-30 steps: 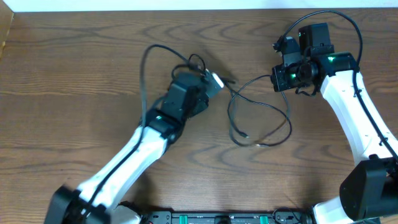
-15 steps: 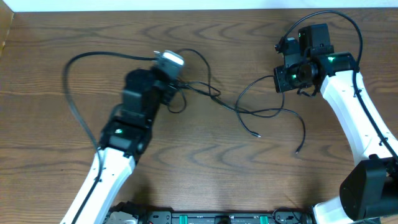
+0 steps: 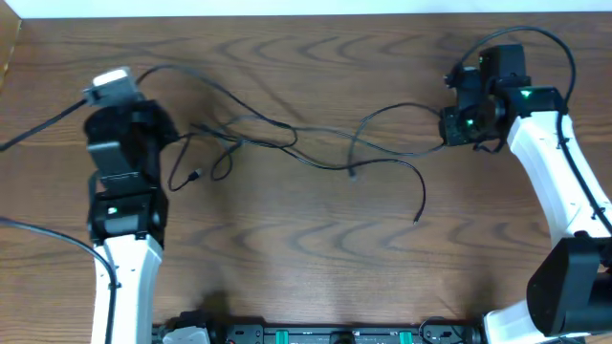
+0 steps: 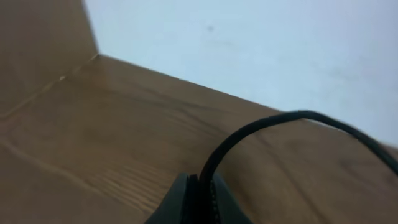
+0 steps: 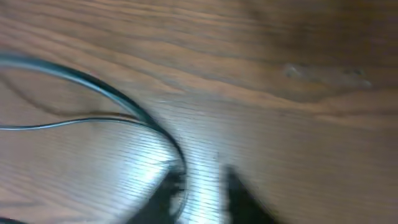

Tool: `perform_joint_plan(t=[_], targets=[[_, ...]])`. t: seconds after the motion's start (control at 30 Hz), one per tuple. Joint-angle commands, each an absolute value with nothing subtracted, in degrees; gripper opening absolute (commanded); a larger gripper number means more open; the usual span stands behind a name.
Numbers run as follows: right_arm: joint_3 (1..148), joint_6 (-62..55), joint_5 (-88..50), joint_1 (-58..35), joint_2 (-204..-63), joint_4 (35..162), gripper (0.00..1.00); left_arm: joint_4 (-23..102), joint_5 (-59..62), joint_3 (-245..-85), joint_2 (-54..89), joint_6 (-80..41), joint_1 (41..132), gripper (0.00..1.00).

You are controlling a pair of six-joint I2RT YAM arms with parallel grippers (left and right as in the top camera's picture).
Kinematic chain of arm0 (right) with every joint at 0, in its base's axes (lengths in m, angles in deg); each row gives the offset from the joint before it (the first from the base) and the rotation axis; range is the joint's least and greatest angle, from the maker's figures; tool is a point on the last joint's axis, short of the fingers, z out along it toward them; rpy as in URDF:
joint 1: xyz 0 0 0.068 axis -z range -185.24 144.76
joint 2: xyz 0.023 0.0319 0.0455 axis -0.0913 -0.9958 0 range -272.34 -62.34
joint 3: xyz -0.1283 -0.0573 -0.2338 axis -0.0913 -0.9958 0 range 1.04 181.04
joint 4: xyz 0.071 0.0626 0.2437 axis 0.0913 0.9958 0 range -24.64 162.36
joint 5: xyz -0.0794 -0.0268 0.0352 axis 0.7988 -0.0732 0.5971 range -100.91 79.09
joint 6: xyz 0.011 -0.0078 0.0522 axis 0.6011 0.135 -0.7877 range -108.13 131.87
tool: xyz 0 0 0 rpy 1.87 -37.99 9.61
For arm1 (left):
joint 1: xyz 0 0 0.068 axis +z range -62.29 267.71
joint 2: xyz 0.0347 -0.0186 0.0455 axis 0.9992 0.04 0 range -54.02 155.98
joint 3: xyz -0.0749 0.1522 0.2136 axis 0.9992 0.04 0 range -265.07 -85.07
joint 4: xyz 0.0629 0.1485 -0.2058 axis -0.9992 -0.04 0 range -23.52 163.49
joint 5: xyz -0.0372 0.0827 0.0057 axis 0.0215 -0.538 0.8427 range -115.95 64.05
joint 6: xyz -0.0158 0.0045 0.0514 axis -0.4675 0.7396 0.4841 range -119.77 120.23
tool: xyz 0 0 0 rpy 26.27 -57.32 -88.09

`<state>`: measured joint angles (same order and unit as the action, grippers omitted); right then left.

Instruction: Untangle cables

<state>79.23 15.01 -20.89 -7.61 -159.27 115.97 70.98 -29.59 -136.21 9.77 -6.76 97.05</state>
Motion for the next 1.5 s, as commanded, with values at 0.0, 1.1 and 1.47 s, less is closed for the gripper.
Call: perform_joint_plan(t=[0.0, 1.1, 1.47], targets=[[77.81, 14.48, -18.99, -5.6, -159.23, 116.1, 0.76, 73.15, -22.55, -136.4, 8.48, -12.77, 100.29, 0.07], [76.65, 16.03, -52.95, -20.46, -159.25, 97.21, 0.99, 102.76, 11.13, -139.37, 8.44, -30.08, 96.64, 0.08], [76.65, 4.32, -53.98, -34.91, -163.51, 81.34, 0.99, 102.76, 11.13, -139.37, 8.44, -30.08, 92.73, 0.07]])
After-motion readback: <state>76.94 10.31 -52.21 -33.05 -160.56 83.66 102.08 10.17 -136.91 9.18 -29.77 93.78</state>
